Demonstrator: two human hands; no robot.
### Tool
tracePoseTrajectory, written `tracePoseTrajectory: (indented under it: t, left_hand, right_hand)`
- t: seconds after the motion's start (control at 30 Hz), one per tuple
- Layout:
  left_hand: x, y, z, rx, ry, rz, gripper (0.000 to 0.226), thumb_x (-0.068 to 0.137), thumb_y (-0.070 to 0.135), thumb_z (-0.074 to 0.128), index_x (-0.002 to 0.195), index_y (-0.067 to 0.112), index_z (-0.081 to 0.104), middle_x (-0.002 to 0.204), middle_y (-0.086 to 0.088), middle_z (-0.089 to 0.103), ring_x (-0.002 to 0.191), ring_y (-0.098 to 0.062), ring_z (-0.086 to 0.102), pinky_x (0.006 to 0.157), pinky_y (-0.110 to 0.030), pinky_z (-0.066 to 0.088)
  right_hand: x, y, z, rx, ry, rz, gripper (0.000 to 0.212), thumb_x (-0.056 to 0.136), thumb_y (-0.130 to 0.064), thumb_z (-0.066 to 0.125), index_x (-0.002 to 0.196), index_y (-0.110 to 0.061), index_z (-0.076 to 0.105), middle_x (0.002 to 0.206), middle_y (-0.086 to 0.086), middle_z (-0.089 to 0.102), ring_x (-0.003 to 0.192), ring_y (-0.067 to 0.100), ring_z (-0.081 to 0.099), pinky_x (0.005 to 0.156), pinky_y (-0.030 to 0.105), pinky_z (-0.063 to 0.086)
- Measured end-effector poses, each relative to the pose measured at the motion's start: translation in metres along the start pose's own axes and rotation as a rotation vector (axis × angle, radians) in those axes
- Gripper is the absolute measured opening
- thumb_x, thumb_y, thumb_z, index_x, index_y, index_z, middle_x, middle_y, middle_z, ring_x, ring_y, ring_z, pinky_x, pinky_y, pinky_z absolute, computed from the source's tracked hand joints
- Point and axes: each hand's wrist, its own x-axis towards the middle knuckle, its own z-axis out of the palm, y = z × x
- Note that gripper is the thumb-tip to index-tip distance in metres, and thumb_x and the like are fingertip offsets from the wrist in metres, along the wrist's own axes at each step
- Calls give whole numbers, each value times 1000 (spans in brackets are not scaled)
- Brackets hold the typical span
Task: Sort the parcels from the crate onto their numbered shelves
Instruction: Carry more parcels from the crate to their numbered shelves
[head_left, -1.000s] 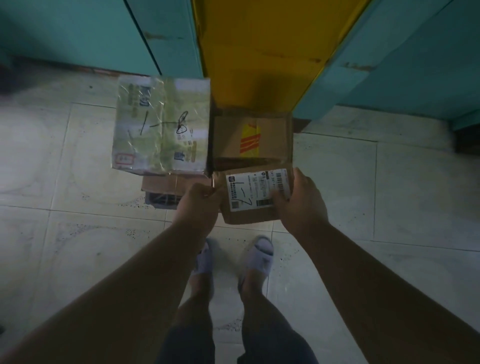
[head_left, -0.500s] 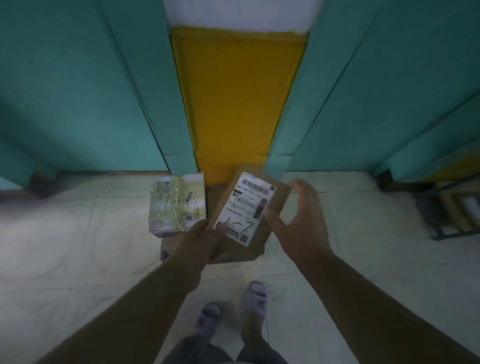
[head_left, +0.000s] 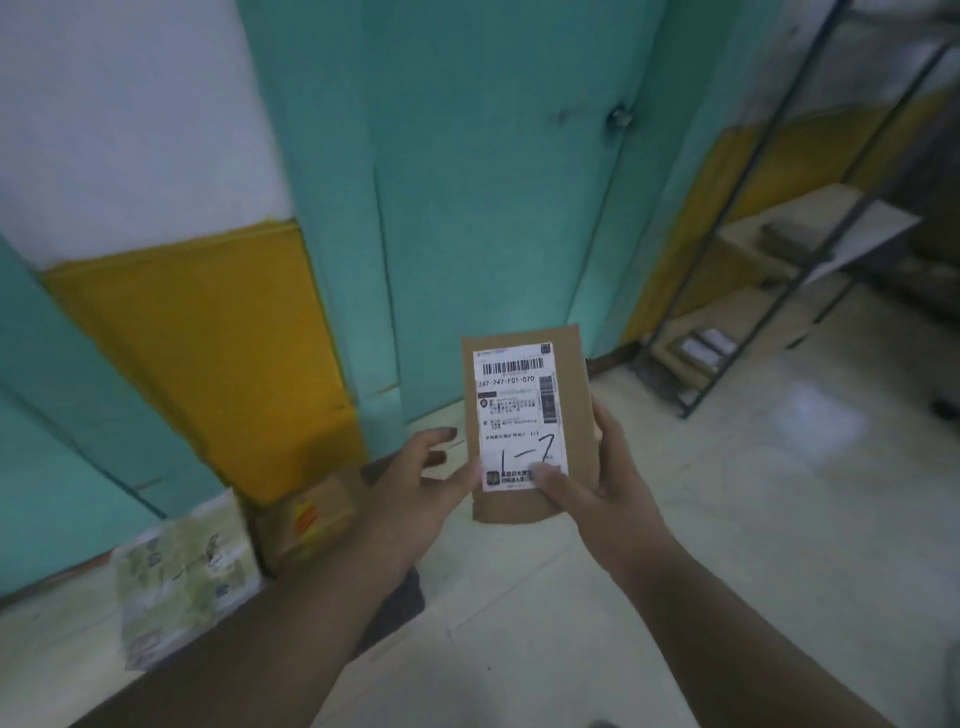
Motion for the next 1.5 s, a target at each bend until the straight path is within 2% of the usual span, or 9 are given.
tracePoseTrajectory:
  t: [0.07,0.17,0.53,0.73,0.87,0.97,1.07,1.37,1.5]
  left_hand:
    - [11,29,51,86,22,104,65,80,56,70,137,41,43,129,16,51,100,-2,56,90,-35,48]
    - [29,64,139,153,-15,284,70,83,42,73,143,34,38,133,15,50,103,3,55,85,-30,47]
    - [85,162,391,340,-228,511,70,81,45,74,140,42,37,137,19,47,109,4,52,91,-33,51]
    - [179,215,505,303,-308,525,53,82,39,76,111,61,37,122,29,51,108,5,52,89,-31,49]
    - [232,261,600,255,-436,515,57,84,35,75,122,53,38,128,21,55,111,-3,56,85,-25,50]
    - [261,299,676,284,-495,514,63,84,37,74,135,44,39,134,16,53,115,-10,56,94,-43,54]
    - [289,324,751,326,-559,533,65,84,38,73,137,45,37,129,23,51,113,-7,55,88,-44,56]
    - [385,362,941,263,-557,465,56,81,36,78,122,51,44,119,25,62,107,-5,62,88,-37,57]
    - [434,384,985,202,-476,388,55,82,21,79,115,52,47,117,21,65,95,-7,71,79,-40,62]
  right_hand:
    - [-9,-3,-59,-22,50,-35,85,79,-31,82,145,-52,34,132,-9,64,119,20,65,91,52,58]
    - [-19,-15,-154,-68,135,-57,89,75,-39,84,145,-54,32,132,-10,64,116,20,67,88,49,59]
    - [-2,-45,-415,-137,321,-92,93,75,-52,81,148,-54,24,138,-14,59,124,20,62,91,52,58]
    - [74,-27,-526,-129,426,-98,94,72,-52,82,148,-52,27,137,-10,61,122,21,63,92,51,57]
    - [111,-35,-617,-129,499,-69,89,75,-47,82,146,-54,29,133,-10,64,121,22,64,91,49,58]
    - [129,-44,-692,-139,586,-41,87,75,-45,82,144,-56,29,130,-12,66,117,18,66,90,45,59]
    - [148,-40,-762,-121,617,-24,86,77,-39,83,142,-58,30,132,-13,64,116,16,66,88,39,60]
    - [258,-2,-983,-114,457,16,88,73,-42,85,141,-55,31,136,-11,61,121,19,64,90,45,59]
    - [329,-10,-1047,-181,340,45,84,79,-31,84,143,-46,32,131,-14,64,113,10,67,89,35,60]
